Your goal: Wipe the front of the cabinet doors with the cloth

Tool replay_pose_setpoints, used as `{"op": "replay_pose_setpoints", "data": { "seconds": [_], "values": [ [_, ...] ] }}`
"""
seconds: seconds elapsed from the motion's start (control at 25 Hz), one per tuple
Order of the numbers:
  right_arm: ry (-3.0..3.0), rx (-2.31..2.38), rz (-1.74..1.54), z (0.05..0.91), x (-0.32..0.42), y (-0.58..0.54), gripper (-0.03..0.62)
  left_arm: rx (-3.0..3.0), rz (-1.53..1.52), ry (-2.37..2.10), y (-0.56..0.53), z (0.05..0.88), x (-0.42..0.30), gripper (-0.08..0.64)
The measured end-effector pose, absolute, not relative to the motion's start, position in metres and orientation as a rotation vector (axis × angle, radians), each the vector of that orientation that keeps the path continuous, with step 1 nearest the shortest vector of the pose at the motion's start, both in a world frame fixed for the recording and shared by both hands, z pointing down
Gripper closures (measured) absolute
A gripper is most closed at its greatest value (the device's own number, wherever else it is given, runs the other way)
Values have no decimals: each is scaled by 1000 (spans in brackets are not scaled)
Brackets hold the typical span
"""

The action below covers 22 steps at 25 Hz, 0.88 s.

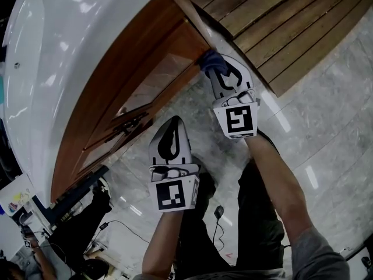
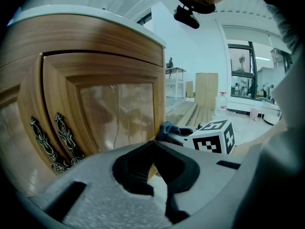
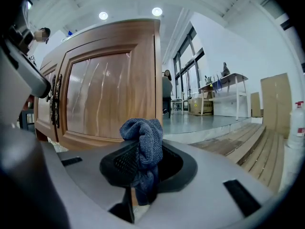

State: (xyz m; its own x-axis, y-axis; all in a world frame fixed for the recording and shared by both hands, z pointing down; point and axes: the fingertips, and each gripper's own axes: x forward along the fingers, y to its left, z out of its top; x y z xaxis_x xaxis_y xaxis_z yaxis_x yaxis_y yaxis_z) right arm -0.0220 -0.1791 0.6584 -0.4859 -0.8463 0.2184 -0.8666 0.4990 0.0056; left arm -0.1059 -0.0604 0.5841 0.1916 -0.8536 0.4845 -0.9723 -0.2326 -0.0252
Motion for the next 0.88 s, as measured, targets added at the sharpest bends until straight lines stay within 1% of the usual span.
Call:
{"op": "replay_pose_setpoints", "data": {
  "seconds": [0.28,0.56,0.88],
  "values": [
    [-2550,1434,157,660,-20,-176,514,2170,593,-1747,-54,586,-105,554],
    [-2541,1491,183,628,3,-153,514,2183,581,-1721,-38,559,-96,554],
    [-2520,1463,192,596,9,-115,514,2197,566,-1692,-14,529,-93,554]
  ]
}}
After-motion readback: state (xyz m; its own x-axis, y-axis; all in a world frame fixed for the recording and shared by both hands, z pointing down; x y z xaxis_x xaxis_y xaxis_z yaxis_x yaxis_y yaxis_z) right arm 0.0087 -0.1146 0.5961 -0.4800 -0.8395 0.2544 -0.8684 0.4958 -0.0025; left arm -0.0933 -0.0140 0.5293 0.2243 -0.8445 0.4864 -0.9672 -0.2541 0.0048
